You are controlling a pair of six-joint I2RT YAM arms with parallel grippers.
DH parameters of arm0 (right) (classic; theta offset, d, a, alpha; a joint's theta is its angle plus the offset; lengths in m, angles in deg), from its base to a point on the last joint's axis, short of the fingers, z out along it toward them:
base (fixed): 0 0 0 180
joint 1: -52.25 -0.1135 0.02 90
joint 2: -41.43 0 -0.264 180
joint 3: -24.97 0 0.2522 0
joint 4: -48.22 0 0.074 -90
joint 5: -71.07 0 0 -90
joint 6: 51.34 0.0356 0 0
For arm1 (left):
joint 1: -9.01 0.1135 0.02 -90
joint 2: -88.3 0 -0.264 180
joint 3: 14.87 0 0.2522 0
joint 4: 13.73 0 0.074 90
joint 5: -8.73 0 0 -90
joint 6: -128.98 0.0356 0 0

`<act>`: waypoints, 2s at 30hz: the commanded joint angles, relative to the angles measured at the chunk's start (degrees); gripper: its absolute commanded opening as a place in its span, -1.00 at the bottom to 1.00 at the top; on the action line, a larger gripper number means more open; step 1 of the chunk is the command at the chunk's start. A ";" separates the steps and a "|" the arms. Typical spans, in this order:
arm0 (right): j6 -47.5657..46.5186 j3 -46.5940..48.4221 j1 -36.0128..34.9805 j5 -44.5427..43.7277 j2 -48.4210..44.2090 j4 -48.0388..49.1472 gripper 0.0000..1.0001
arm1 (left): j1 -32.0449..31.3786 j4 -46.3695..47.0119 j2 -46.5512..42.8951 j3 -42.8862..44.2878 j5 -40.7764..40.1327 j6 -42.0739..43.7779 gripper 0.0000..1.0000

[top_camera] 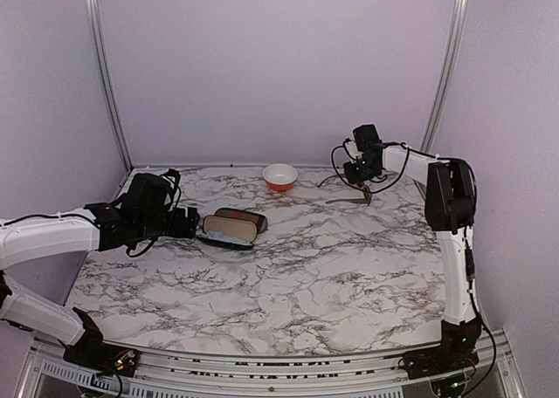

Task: Organize the sunglasses
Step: Pick up the sunglasses from the corner of the board.

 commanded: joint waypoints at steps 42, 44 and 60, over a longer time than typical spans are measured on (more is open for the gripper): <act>-1.35 16.55 5.91 2.32 13.32 -10.05 -0.66 | 0.28 3.52 4.15 0.02 3.31 1.80 0.98; -1.51 16.62 5.99 2.38 13.46 -10.05 -0.66 | 0.23 3.52 4.28 0.13 3.33 1.80 0.98; -0.26 7.02 4.90 10.44 2.41 -0.88 -0.97 | 0.23 2.65 3.37 0.42 4.32 0.88 0.98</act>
